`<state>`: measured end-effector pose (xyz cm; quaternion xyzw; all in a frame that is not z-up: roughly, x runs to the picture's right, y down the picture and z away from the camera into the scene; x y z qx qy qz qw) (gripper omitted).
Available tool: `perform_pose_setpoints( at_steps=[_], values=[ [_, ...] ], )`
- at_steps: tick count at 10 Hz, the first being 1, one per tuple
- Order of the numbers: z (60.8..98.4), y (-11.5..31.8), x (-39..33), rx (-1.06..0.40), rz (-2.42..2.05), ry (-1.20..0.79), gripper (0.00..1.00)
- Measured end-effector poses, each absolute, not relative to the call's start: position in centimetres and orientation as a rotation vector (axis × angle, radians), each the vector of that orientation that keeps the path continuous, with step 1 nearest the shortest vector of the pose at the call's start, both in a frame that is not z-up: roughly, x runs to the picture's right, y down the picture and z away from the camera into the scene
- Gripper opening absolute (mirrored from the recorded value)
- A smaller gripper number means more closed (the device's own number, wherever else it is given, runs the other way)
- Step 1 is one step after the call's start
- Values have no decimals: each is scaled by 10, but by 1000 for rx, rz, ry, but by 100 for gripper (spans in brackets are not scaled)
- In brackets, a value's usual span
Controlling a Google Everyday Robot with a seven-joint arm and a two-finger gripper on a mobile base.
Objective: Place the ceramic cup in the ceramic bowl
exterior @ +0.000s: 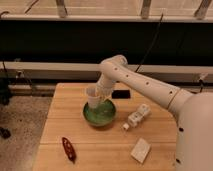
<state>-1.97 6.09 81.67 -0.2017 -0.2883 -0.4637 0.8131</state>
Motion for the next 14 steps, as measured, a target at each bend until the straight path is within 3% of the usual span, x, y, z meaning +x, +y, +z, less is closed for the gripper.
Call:
perform_pose_setpoints(
  at_steps=[7, 10, 14],
  values=[
    [818, 65, -14, -439, -982, -619, 1],
    [819, 66, -11, -442, -977, -621, 22],
    [819, 68, -8, -446, -973, -623, 23]
  ],
)
